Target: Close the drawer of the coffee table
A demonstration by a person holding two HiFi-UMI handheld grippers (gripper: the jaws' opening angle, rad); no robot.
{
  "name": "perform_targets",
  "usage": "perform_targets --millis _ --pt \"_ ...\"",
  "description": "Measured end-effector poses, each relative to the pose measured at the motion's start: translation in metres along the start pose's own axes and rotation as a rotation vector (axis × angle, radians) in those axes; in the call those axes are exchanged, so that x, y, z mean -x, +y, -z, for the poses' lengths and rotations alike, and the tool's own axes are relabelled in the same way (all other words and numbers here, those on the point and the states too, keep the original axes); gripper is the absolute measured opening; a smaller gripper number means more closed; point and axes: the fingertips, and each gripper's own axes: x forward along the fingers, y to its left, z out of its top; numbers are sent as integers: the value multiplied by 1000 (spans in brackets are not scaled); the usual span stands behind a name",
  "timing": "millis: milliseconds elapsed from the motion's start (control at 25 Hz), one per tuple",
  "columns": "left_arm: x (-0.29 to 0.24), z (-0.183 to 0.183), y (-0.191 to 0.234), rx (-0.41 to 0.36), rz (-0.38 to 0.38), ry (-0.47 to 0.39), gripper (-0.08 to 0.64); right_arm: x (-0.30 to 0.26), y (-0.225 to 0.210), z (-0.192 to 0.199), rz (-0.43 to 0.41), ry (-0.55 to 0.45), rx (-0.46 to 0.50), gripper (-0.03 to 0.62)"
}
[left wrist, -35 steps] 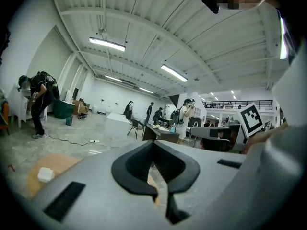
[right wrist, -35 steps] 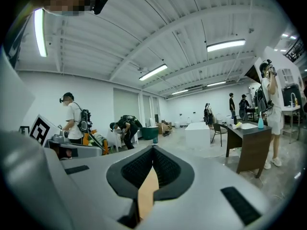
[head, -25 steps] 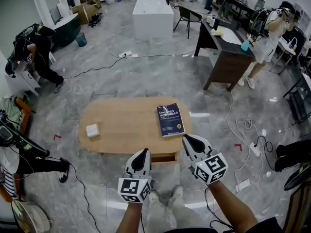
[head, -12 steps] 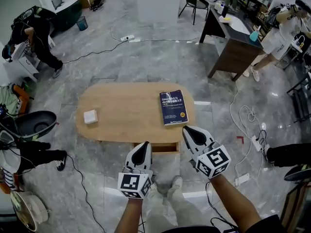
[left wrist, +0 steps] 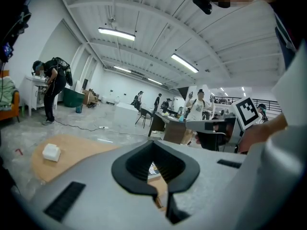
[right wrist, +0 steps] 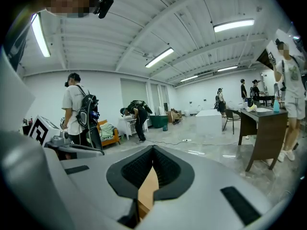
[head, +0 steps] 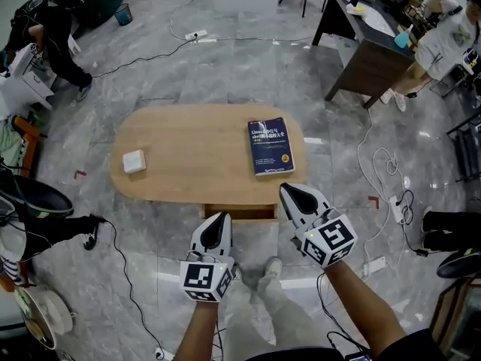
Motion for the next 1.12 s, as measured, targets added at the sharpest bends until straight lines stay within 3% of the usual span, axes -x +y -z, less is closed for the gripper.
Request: perform_targets --millis 400,1120 --pt "-4 45 7 39 -13 29 3 -8 -14 35 42 6 -52 11" --pt "-9 113 8 59 4 76 3 -19 -18 109 32 67 -78 11"
